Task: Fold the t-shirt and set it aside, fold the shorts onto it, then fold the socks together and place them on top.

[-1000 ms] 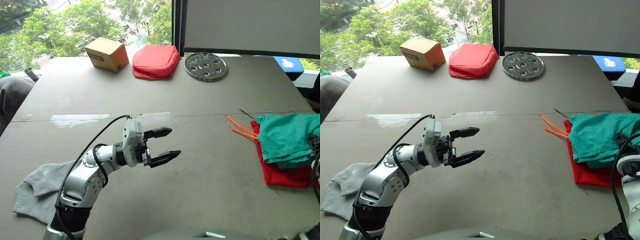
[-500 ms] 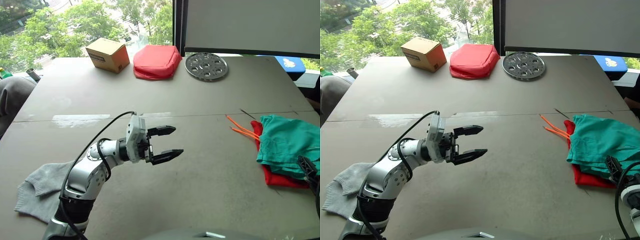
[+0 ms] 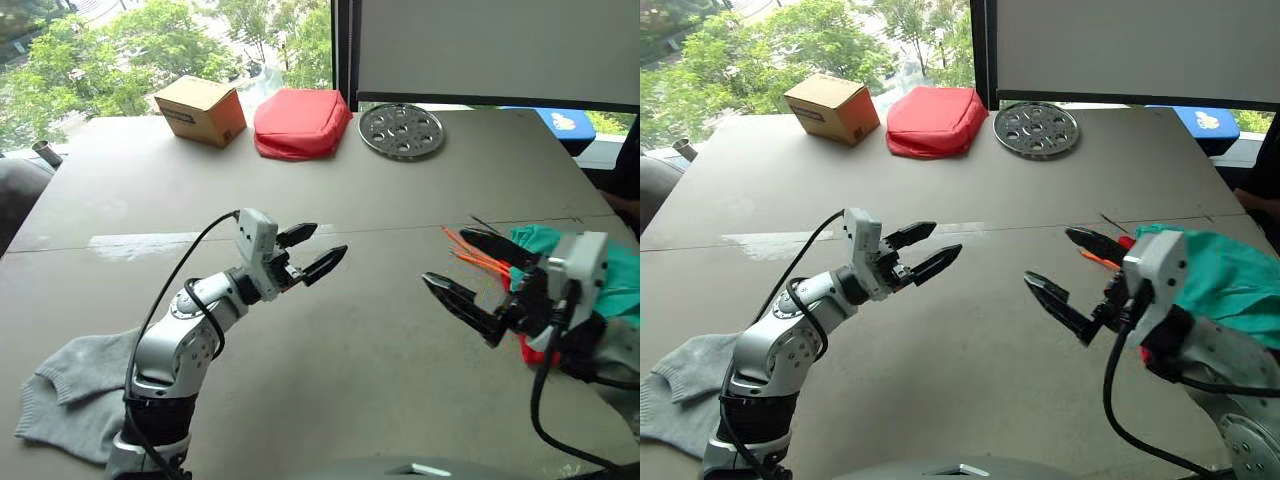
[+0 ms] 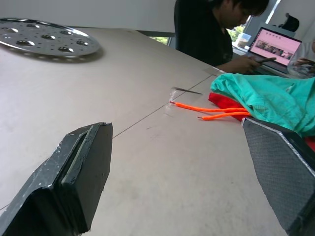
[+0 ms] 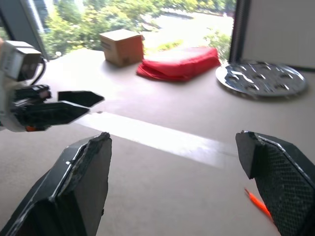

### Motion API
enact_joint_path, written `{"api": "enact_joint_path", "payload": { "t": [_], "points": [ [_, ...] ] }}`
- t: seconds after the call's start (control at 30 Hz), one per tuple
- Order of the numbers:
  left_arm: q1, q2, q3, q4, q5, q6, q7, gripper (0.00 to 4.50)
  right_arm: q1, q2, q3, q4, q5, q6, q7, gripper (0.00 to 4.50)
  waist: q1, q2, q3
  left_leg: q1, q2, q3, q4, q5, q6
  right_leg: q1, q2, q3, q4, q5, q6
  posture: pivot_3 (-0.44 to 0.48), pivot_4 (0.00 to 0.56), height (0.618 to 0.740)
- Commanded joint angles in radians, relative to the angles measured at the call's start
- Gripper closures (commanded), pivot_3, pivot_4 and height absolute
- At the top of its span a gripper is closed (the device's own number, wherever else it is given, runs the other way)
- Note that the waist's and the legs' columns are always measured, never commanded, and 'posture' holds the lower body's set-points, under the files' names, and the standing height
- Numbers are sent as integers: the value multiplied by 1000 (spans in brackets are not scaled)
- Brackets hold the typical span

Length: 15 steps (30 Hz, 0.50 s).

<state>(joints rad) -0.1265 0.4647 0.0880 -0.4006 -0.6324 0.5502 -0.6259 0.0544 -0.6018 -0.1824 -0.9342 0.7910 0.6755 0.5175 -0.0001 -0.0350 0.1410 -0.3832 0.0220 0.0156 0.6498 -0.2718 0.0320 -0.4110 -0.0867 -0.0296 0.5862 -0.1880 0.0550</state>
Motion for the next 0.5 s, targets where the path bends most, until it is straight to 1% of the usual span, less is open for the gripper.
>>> {"api": "enact_joint_path", "payload": {
  "t": [0.03,0.07,0.17,0.23,0.27,0.3,0.33,0.37,0.43,0.5],
  "points": [
    [146,64,186,-176,-74,52,49,0,-101,-67,173,163,-125,-103,206,130,13,-2,-1,1,0,-1,0,0,0,-1,1,-1,0,0,-2,0,150,739],
    [184,80,223,-204,-88,62,56,0,-127,-75,201,200,-142,-132,249,130,14,-2,0,0,0,-1,-1,0,0,-1,1,-1,0,-1,-3,0,150,739],
    [389,109,406,-286,-101,49,46,0,-188,-84,261,295,-164,-209,387,130,15,-1,3,0,1,0,1,0,0,-1,0,-1,0,-2,-2,0,150,739],
    [560,85,535,-302,-101,9,6,0,-228,-70,294,354,-165,-242,458,130,13,-2,2,2,1,1,2,0,0,0,-1,-1,1,-4,1,0,150,739],
    [661,63,598,-301,-80,-33,-32,0,-250,-58,314,388,-175,-266,489,130,13,-2,2,2,1,2,2,0,0,0,-2,-1,0,-4,1,0,150,739],
    [735,45,644,-301,-66,-62,-60,0,-266,-48,328,413,-181,-281,508,130,16,-2,2,2,2,2,2,0,0,0,-2,-1,0,-4,1,0,150,739],
    [794,25,686,-297,-59,-82,-77,0,-276,-36,338,434,-182,-289,523,130,9,-5,2,2,1,2,2,0,-1,0,-2,-1,0,-4,2,0,150,739],
    [837,11,715,-293,-56,-103,-86,0,-286,-27,348,453,-186,-296,538,130,10,-5,2,2,3,4,3,-2,-4,-1,-3,-1,0,-4,1,0,150,739],
    [910,-18,757,-273,-40,-142,-92,0,-298,-12,371,482,-202,-315,567,130,18,-5,2,1,2,4,2,-3,-3,-1,-4,-3,0,-4,1,0,150,739],
    [965,-47,773,-245,-1,-190,-100,0,-300,2,386,490,-202,-321,588,130,29,-4,2,0,1,2,3,-3,-4,-2,-4,-4,0,-4,1,0,150,739]
  ]
}}
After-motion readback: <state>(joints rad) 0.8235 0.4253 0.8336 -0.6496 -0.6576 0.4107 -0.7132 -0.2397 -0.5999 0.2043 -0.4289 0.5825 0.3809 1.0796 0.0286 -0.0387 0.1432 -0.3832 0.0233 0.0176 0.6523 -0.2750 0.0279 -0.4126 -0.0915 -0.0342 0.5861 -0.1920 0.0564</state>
